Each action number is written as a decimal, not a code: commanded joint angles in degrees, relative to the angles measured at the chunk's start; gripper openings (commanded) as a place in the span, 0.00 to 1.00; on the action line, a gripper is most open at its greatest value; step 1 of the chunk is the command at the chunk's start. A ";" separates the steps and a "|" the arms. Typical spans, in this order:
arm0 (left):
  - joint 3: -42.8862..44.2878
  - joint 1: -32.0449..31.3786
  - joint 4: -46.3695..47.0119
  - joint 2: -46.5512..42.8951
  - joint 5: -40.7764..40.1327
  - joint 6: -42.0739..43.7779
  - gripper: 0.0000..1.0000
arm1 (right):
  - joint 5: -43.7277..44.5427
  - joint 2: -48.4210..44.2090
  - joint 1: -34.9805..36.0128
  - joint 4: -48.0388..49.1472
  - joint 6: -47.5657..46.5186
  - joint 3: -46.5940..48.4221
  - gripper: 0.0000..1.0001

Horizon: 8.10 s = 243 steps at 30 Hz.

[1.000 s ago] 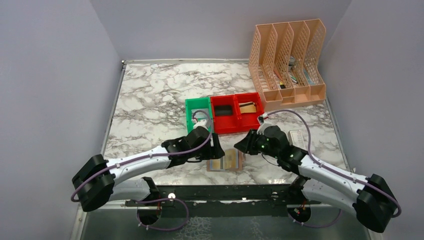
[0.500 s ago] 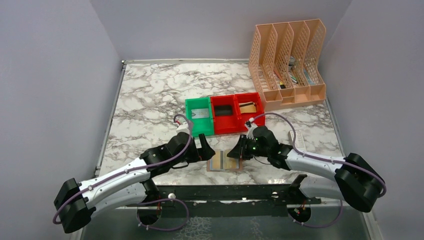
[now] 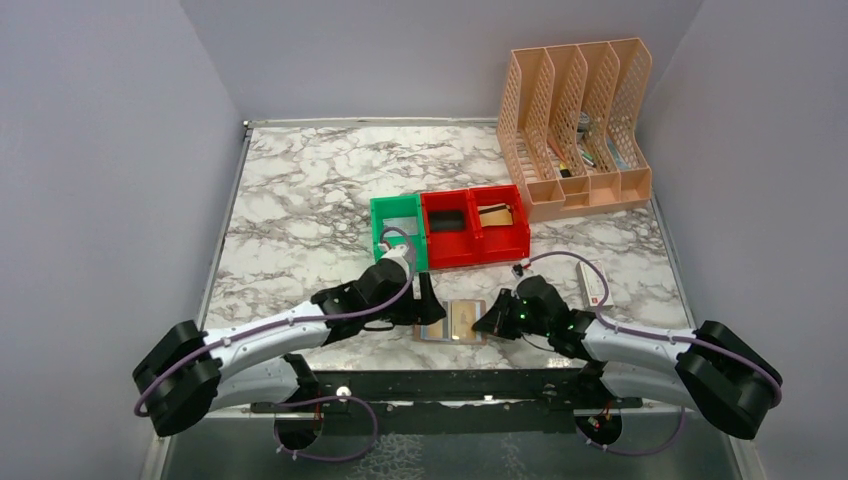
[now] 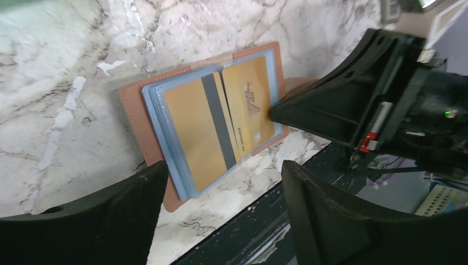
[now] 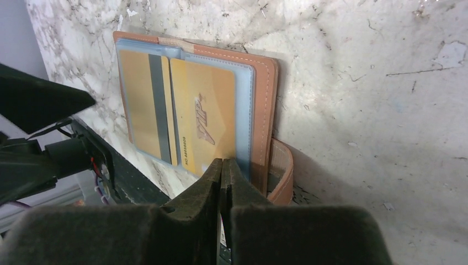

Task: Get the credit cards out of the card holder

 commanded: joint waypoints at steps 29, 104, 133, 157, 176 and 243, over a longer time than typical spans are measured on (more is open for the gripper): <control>3.99 -2.98 12.84 22.43 1.45 -4.69 0.52 | 4.46 -1.11 0.27 -3.91 -2.08 -3.00 0.03; -5.97 -3.06 26.18 21.46 0.40 -18.23 0.00 | -2.67 6.50 0.23 -3.50 -7.30 3.41 0.05; -0.63 -3.06 20.34 22.38 2.45 -14.00 0.22 | 0.00 13.55 0.16 -8.17 -10.77 10.31 0.13; -0.70 -3.06 11.59 15.22 -2.83 -13.44 0.00 | 1.46 7.02 0.19 -7.94 -10.91 9.03 0.19; -1.81 -2.98 1.83 3.23 -10.63 -13.84 0.00 | -9.27 0.48 0.21 1.02 -15.26 8.88 0.21; -9.38 7.04 18.66 -8.13 5.93 -9.34 0.00 | -33.89 -10.82 -26.09 -7.21 -22.03 15.76 0.80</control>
